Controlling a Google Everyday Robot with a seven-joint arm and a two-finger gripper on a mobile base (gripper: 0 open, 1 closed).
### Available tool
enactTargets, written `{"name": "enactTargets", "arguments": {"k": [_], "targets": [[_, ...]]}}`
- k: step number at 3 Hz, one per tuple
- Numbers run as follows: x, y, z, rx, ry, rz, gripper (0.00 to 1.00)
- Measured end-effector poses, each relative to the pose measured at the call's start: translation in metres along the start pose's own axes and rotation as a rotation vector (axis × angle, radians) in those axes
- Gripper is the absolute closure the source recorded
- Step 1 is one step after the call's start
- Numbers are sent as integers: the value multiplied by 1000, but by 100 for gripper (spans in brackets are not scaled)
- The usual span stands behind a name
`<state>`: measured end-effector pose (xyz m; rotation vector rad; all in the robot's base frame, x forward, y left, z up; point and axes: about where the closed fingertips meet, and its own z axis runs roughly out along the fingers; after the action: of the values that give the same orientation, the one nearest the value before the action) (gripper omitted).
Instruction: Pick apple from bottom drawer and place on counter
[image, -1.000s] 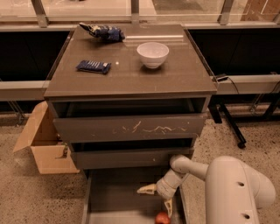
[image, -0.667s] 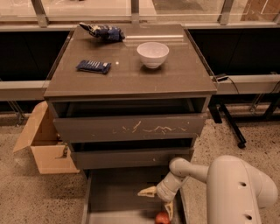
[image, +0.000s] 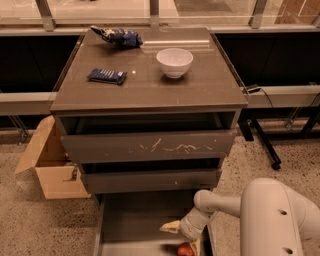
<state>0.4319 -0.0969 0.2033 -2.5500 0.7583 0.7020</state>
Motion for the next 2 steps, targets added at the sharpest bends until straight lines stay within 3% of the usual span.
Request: {"name": "enactTargets", "arguments": {"k": [2], "targets": [[24,23,-2,0,63,27,0]]}}
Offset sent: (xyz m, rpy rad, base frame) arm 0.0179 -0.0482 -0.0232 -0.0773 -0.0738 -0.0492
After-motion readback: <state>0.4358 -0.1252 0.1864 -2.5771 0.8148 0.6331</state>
